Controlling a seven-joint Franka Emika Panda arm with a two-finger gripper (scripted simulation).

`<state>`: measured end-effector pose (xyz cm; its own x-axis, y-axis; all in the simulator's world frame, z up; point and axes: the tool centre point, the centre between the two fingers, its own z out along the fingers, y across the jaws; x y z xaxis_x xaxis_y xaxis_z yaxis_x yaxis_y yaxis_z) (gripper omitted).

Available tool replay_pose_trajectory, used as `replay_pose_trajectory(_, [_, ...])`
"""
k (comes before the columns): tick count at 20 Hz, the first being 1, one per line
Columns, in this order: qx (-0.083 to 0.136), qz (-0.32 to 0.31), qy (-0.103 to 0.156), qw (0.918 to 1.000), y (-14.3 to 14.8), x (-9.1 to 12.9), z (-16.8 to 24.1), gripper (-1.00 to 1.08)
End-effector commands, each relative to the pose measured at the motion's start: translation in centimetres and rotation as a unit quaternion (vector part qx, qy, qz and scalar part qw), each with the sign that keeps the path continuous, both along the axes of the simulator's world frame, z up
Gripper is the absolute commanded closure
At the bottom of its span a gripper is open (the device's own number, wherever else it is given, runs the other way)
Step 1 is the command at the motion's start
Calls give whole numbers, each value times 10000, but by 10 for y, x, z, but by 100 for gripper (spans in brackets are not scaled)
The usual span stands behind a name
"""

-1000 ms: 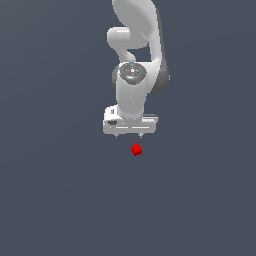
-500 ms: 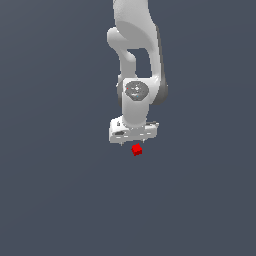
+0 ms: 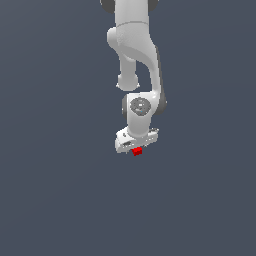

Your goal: Pick up the red cube and move it to a goal position.

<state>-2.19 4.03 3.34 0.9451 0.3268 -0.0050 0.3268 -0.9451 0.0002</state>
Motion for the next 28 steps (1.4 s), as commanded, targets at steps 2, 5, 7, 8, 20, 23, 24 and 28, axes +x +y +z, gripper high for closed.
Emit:
replay_pose_trajectory(2, [15, 155, -23, 9999, 4, 0, -12, -92])
replay_pose_trajectory(5, [18, 202, -27, 9998, 5, 0, -16, -92])
replay_pose_trajectory(7, [15, 197, -26, 9998, 5, 0, -16, -92])
replay_pose_trajectory(8, [12, 185, -25, 9998, 4, 0, -15, -92])
replay_pose_trajectory(20, [10, 172, -23, 9998, 4, 0, -13, 108])
replay_pose_trajectory(23, [10, 172, -20, 9998, 4, 1, -13, 108])
replay_pose_trajectory(24, [10, 172, -20, 9998, 4, 1, -12, 108])
replay_pose_trajectory(28, [10, 172, -20, 9998, 6, 6, -2, 108])
